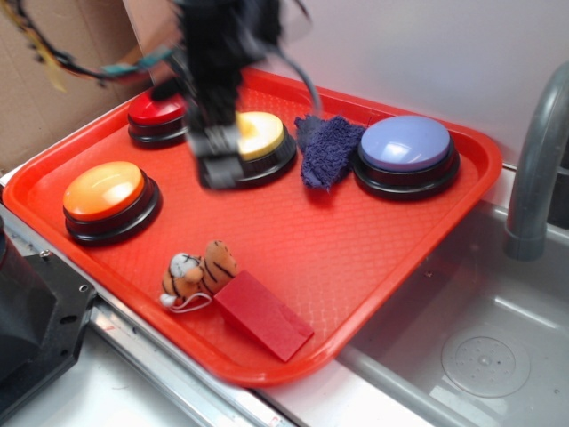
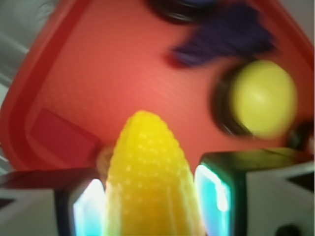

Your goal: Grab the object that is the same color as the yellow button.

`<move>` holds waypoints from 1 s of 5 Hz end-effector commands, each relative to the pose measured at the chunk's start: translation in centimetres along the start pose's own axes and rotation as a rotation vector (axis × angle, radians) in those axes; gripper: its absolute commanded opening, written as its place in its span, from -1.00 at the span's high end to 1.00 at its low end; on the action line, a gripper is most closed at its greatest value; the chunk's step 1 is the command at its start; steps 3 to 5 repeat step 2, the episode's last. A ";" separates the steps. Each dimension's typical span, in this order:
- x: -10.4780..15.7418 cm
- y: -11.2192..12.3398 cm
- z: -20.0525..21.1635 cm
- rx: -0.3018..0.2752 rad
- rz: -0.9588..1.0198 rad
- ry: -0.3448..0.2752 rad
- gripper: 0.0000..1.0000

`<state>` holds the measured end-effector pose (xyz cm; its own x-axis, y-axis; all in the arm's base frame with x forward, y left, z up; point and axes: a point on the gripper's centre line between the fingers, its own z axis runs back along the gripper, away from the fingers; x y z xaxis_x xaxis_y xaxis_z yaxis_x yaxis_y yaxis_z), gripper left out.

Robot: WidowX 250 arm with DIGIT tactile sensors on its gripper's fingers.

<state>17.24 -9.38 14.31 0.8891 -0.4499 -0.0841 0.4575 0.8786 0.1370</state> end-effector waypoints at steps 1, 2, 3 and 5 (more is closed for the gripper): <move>-2.0 -0.2 6.4 0.009 0.535 -0.067 1.00; -2.4 0.2 7.1 -0.008 0.600 -0.114 1.00; -2.4 0.2 7.1 -0.008 0.600 -0.114 1.00; -2.4 0.2 7.1 -0.008 0.600 -0.114 1.00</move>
